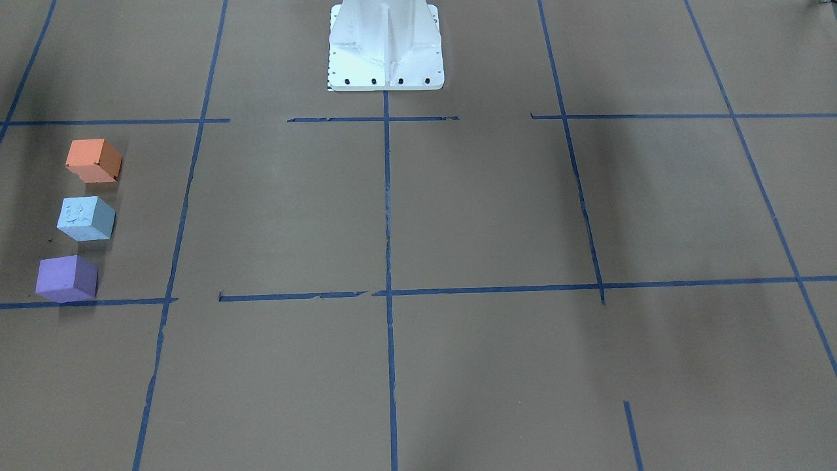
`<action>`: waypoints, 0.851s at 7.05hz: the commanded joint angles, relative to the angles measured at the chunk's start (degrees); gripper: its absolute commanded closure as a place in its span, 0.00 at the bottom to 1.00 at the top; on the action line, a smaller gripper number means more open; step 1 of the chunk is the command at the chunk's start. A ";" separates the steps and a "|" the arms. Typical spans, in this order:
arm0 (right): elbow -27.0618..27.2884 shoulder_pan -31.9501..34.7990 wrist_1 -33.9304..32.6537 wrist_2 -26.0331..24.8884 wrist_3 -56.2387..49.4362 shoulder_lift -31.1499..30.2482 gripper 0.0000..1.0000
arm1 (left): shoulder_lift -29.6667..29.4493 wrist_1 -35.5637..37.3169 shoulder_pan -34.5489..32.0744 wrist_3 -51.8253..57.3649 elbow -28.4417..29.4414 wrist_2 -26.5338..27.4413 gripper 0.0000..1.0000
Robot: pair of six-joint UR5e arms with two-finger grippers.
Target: Place blue block between orange and purple blocks
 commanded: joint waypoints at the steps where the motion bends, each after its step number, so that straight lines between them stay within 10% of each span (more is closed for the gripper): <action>1: -0.30 -0.05 -1.16 -1.14 -0.91 1.77 0.00 | 3.90 -1.29 -0.06 -0.43 -3.40 -0.11 0.00; 6: -0.56 -0.22 -0.99 -0.97 -0.64 1.51 0.00 | 7.53 -1.11 -1.99 -0.43 -7.83 -0.37 0.00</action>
